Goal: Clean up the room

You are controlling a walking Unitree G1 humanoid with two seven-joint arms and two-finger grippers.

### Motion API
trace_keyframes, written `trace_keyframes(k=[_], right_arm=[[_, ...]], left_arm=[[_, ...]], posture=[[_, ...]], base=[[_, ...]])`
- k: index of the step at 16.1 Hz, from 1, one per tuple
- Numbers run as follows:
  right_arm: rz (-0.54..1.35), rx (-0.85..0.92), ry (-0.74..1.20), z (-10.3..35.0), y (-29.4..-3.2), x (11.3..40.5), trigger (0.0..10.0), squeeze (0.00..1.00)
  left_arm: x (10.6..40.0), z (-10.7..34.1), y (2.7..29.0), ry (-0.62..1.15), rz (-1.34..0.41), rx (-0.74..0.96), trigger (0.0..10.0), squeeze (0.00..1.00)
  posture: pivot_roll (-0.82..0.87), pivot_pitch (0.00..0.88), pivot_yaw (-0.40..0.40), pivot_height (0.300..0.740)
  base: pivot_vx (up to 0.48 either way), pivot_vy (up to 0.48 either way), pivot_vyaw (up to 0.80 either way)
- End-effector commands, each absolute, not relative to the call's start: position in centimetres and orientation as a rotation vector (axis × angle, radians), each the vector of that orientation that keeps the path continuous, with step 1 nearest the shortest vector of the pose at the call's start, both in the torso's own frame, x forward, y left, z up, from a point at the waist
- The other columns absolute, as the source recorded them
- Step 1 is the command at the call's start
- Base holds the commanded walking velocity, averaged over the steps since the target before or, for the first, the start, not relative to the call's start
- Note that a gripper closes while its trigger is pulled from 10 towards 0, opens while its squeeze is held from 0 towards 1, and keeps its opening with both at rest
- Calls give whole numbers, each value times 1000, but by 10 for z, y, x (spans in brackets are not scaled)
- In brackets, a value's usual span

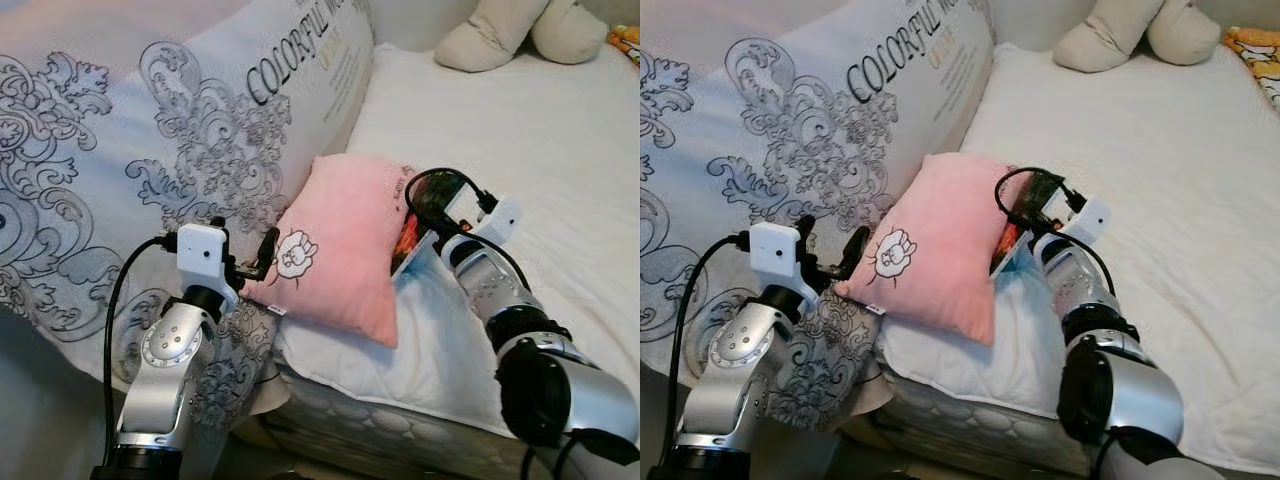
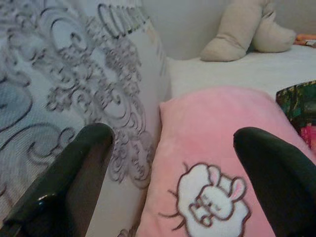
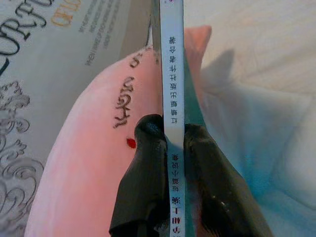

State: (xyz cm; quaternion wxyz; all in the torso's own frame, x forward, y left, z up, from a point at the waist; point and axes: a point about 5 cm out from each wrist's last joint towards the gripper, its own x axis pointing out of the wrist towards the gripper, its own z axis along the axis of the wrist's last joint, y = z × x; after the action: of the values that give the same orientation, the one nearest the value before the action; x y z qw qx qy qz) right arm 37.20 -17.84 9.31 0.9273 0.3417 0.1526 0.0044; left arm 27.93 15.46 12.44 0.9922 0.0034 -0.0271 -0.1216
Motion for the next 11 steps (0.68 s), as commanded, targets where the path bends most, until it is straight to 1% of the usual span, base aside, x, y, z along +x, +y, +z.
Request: trace_keyframes(k=[1,2,3,4,5,6,7,8,10,11], right_arm=[[57,696,450,78,-162,365,10000,0],[67,678,439,85,-167,369,10000,0],[106,640,431,95,-166,375,10000,0],[160,545,406,108,-161,381,10000,0],[250,383,342,127,-151,390,10000,0],[317,352,297,140,-142,395,10000,0],[360,379,273,149,-137,397,10000,0],[413,486,235,164,-130,400,10000,0],[417,521,232,166,-130,401,10000,0],[313,677,276,149,-146,397,10000,0]], left_arm=[[277,126,159,-49,-232,17,10000,0],[277,125,157,-46,-232,15,10000,0],[277,125,156,-45,-232,12,10000,0],[277,125,156,-45,-233,8,10000,0],[277,126,155,-46,-233,5,10000,0],[277,126,154,-46,-232,2,10000,0],[277,125,154,-45,-232,1,10000,0],[277,124,152,-43,-234,-2,10000,0],[276,124,152,-42,-234,-4,10000,0],[276,124,151,-41,-236,-6,10000,0]], posture=[[-21,0,177,740],[-28,0,173,740],[-28,0,173,740],[-33,0,169,740],[-33,0,169,740],[-33,0,169,740],[-42,0,166,740],[-45,0,166,740],[-45,0,166,740],[-43,0,165,740]], base=[[0,0,0],[0,0,0],[0,0,0],[0,0,0],[0,0,0],[0,0,0],[0,0,0],[0,0,0],[0,0,0],[0,0,0]])
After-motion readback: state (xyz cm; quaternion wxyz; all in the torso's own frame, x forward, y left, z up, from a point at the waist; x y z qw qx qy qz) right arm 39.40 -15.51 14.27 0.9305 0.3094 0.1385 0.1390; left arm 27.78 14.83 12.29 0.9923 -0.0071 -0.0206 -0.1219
